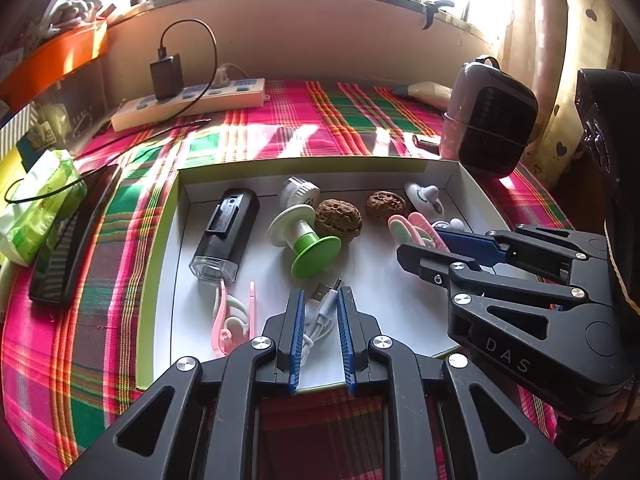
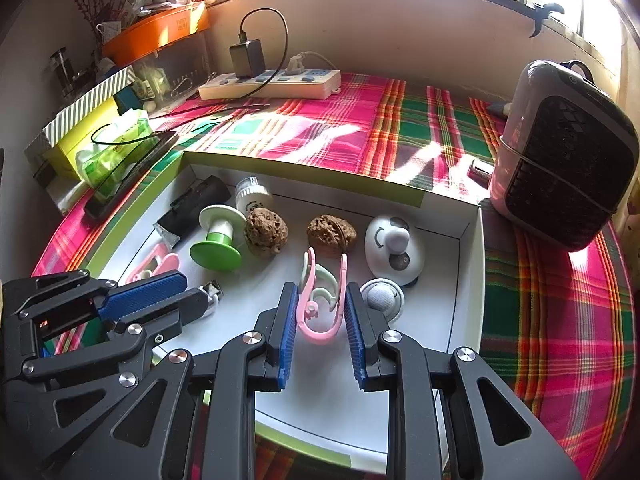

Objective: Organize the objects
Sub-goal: 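Carry the white cable with the left tool while the right tool carries the pink ear hook into the box, then open the right tool releasing the pink ear hook while the left tool releases the white cable in the box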

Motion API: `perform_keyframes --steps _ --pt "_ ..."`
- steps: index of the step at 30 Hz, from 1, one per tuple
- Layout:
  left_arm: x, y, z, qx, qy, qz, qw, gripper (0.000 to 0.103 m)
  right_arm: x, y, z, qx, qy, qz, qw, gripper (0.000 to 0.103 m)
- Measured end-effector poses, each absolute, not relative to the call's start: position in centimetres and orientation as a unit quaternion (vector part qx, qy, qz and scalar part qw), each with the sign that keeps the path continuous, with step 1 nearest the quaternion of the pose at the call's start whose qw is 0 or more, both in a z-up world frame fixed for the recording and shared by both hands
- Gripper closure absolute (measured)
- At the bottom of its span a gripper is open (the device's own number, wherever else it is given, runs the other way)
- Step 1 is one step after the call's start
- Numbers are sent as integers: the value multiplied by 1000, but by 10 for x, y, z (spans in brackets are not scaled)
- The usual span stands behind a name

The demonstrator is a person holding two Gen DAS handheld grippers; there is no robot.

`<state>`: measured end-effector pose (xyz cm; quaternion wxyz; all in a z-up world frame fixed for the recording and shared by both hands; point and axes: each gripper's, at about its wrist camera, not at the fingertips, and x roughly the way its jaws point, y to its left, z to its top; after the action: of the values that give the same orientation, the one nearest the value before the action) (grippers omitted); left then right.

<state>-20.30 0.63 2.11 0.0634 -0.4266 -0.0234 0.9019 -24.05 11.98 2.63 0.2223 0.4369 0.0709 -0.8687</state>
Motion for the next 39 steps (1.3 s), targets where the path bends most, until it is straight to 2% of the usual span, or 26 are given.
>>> perform_keyframes --steps 22,26,33,39 --pt "-200 9 23 -424 -12 904 53 87 -240 120 20 441 73 -870 209 78" --pt "-198 8 23 -425 -10 904 46 85 -237 121 22 438 72 -872 208 66" --pt "-190 7 27 -421 -9 906 32 84 -229 125 27 435 65 -876 197 65" --pt "-178 8 35 -410 -3 912 19 84 -214 130 35 423 58 -885 185 60"
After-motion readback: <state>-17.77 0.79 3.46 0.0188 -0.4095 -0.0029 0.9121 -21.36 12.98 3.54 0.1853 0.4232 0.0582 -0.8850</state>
